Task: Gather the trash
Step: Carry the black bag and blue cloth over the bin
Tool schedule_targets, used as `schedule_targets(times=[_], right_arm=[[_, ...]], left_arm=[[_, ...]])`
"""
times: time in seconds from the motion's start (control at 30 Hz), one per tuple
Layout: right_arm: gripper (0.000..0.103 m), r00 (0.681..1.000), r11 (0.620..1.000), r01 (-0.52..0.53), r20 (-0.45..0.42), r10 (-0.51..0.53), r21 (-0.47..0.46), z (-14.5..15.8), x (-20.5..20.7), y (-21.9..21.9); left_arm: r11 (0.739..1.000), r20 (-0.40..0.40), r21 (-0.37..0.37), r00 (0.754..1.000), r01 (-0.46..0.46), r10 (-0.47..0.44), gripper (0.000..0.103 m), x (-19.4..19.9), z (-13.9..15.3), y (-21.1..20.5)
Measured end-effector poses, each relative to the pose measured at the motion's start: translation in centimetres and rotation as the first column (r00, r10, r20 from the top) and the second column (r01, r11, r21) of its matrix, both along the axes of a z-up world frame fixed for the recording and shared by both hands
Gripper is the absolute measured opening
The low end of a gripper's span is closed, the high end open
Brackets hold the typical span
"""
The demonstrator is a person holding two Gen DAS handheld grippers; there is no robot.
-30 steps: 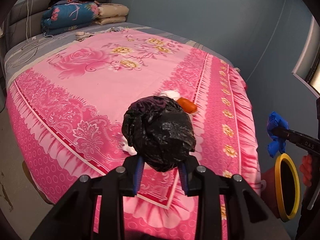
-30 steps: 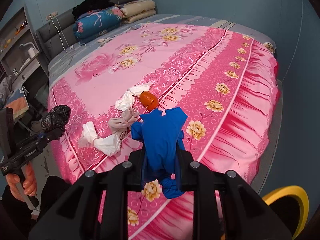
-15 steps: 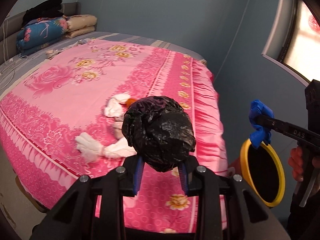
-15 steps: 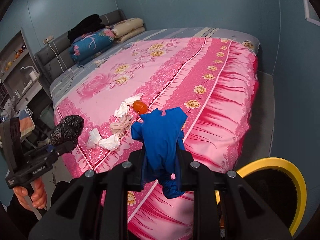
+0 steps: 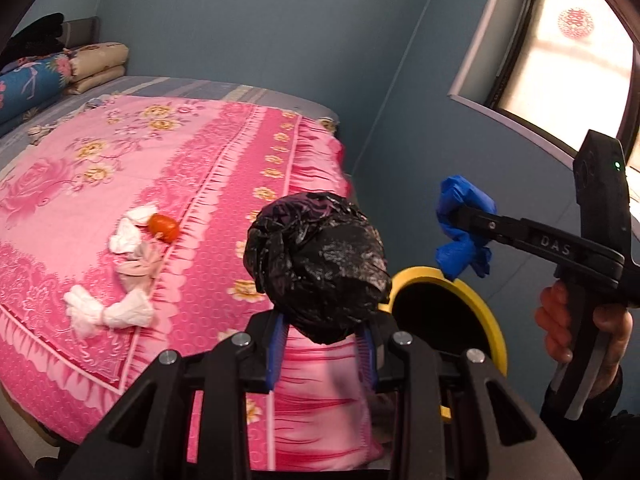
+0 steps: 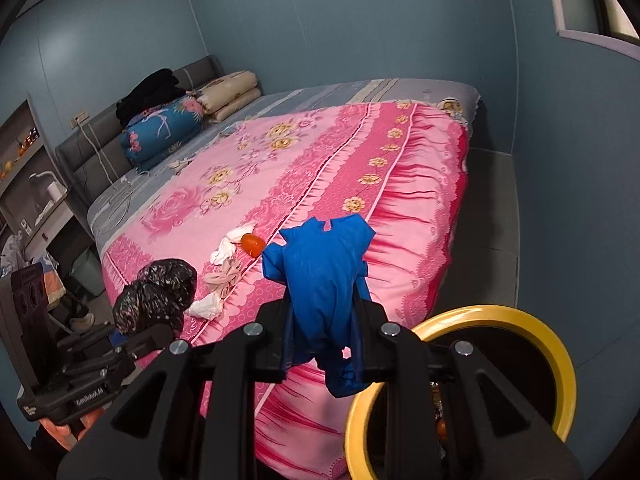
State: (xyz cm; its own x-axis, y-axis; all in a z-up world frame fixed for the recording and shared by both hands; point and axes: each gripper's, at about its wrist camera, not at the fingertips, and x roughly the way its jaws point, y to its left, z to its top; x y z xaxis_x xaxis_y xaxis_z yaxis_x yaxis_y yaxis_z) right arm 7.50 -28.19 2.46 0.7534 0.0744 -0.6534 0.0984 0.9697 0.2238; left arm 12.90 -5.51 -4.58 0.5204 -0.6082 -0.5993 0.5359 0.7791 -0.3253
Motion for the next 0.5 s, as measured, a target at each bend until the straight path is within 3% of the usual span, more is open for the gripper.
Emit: schedule_targets(times=[0.5], right_arm=[[0.023,0.983,0.982,0.184,0.017,-0.185,0.035,1.4,-3.4,-6.4]], left_arm=[[0.979,-0.025,0.077,0.982,0.188,-0.187,0.029,-3.0,-0.9,-8.2]])
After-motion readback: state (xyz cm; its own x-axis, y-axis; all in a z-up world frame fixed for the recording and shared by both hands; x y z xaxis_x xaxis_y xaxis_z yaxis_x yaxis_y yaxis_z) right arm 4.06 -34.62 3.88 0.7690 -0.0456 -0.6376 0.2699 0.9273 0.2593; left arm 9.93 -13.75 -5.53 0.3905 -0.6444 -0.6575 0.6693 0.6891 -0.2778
